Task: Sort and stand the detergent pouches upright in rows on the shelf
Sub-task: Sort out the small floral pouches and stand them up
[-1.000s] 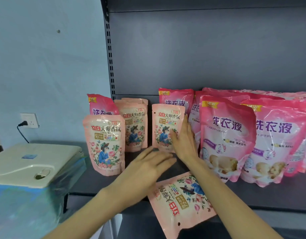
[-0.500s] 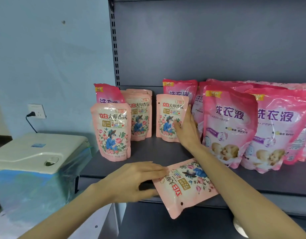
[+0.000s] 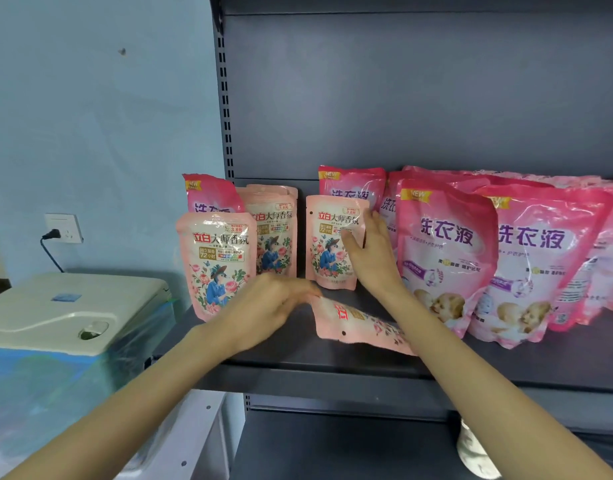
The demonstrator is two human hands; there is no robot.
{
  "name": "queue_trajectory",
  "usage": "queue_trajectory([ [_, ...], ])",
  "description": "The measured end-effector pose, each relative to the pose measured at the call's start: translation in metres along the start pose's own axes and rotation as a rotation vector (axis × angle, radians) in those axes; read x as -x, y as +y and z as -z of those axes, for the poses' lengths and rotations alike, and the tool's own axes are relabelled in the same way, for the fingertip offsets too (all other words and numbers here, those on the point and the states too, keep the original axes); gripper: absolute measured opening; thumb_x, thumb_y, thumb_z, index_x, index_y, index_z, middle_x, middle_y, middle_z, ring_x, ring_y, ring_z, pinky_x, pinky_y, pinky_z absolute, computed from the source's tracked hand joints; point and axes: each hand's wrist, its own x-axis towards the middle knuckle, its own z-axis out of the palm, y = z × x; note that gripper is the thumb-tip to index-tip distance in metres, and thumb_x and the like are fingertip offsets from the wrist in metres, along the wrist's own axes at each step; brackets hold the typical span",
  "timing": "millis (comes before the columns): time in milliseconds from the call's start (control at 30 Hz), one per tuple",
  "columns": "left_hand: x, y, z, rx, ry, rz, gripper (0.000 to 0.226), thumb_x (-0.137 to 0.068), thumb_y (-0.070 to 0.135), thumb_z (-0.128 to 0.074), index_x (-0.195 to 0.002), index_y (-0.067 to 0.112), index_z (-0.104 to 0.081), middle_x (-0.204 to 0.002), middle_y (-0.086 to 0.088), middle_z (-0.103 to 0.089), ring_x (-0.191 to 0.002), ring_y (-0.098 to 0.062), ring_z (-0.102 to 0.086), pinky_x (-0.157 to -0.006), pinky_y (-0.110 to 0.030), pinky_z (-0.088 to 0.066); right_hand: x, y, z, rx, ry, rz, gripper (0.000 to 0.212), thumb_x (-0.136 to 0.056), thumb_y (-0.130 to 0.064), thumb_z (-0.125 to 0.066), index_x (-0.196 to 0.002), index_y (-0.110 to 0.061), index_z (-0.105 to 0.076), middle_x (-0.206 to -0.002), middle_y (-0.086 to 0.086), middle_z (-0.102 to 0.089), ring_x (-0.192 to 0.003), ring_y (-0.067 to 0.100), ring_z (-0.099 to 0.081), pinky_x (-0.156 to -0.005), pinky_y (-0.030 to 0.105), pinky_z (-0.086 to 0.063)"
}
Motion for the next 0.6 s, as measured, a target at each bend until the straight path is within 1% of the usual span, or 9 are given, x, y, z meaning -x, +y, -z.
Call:
queue_trajectory([
  [67, -0.01, -0.001, 0.01, -0.021, 0.041, 0.028, 0.019, -0.092, 0.008, -0.053, -0.102, 0.012, -0.068, -0.097, 0.0, -0.072, -0.086, -0.015, -0.066, -0.077, -0.03, -0.05, 0.007, -0.003, 0.006, -0.091, 0.001, 0.046, 0.041, -0.098, -0.028, -0.043, -0.135, -0.012, -0.047, -0.148, 0.003, -0.036, -0.137, 0.015, -0.031, -0.116, 0.036, -0.022],
  [133, -0.021, -0.001, 0.022, -0.059, 0.07, 0.076, 0.016, -0.094, 0.013, -0.052, -0.098, 0.014, -0.067, -0.086, -0.002, -0.071, -0.077, -0.018, -0.064, -0.071, -0.036, -0.05, 0.015, -0.008, 0.011, -0.252, -0.055, 0.066, 0.034, -0.098, -0.031, -0.042, -0.114, -0.012, -0.064, -0.12, -0.001, -0.062, -0.114, 0.012, -0.055, -0.105, 0.035, -0.04],
  [167, -0.027, -0.002, 0.028, -0.098, 0.081, 0.099, 0.016, -0.094, 0.013, -0.051, -0.096, 0.015, -0.066, -0.08, -0.003, -0.069, -0.072, -0.02, -0.063, -0.067, -0.037, -0.05, 0.019, -0.011, 0.014, -0.332, -0.097, 0.048, 0.036, -0.099, -0.033, -0.04, -0.105, -0.012, -0.068, -0.108, -0.002, -0.068, -0.102, 0.011, -0.062, -0.097, 0.032, -0.046],
  [233, -0.04, -0.001, 0.038, -0.178, 0.09, 0.131, 0.016, -0.092, 0.009, -0.05, -0.093, 0.015, -0.064, -0.075, -0.005, -0.067, -0.067, -0.023, -0.061, -0.062, -0.037, -0.049, 0.026, -0.015, 0.022, -0.468, -0.16, -0.025, 0.041, -0.098, -0.038, -0.036, -0.093, -0.017, -0.07, -0.092, -0.004, -0.072, -0.087, 0.006, -0.068, -0.083, 0.022, -0.052],
  [300, -0.051, -0.002, 0.046, -0.253, 0.098, 0.142, 0.018, -0.09, 0.004, -0.052, -0.096, 0.014, -0.065, -0.082, -0.006, -0.07, -0.07, -0.026, -0.062, -0.058, -0.035, -0.049, 0.03, -0.013, 0.026, -0.552, -0.198, -0.08, 0.04, -0.097, -0.042, -0.033, -0.09, -0.023, -0.068, -0.084, -0.011, -0.071, -0.078, -0.001, -0.068, -0.068, 0.012, -0.051],
  [367, -0.061, -0.005, 0.051, -0.334, 0.089, 0.145, 0.021, -0.089, 0.001, -0.053, -0.101, 0.012, -0.065, -0.092, -0.009, -0.069, -0.078, -0.029, -0.062, -0.058, -0.032, -0.047, 0.032, -0.009, 0.027, -0.547, -0.215, -0.051, 0.032, -0.097, -0.036, -0.038, -0.09, -0.025, -0.066, -0.083, -0.014, -0.07, -0.075, -0.008, -0.066, -0.059, 0.005, -0.046],
  [467, -0.073, -0.011, 0.054, -0.42, 0.046, 0.163, 0.018, -0.09, 0.002, -0.051, -0.1, 0.01, -0.064, -0.095, -0.009, -0.066, -0.084, -0.03, -0.059, -0.06, -0.03, -0.038, 0.029, -0.002, 0.024, -0.484, -0.205, 0.006, 0.013, -0.092, -0.021, -0.056, -0.096, -0.015, -0.067, -0.092, -0.011, -0.069, -0.078, -0.011, -0.063, -0.066, 0.006, -0.046],
  [533, -0.081, -0.015, 0.055, -0.475, 0.03, 0.168, 0.016, -0.091, 0.007, -0.052, -0.102, 0.012, -0.063, -0.098, -0.007, -0.066, -0.089, -0.03, -0.06, -0.065, -0.033, -0.042, 0.023, 0.0, 0.022, -0.439, -0.181, 0.036, 0.017, -0.088, -0.015, -0.062, -0.103, -0.009, -0.067, -0.098, -0.007, -0.069, -0.082, -0.01, -0.062, -0.072, 0.007, -0.046],
  [600, -0.09, -0.018, 0.055, -0.537, 0.009, 0.164, 0.021, -0.092, 0.008, -0.051, -0.108, 0.016, -0.062, -0.105, -0.004, -0.066, -0.096, -0.029, -0.061, -0.078, -0.036, -0.042, 0.015, 0.0, 0.018, -0.372, -0.146, 0.041, 0.017, -0.087, -0.015, -0.064, -0.103, -0.008, -0.067, -0.097, -0.006, -0.067, -0.085, -0.005, -0.06, -0.074, 0.007, -0.046],
])
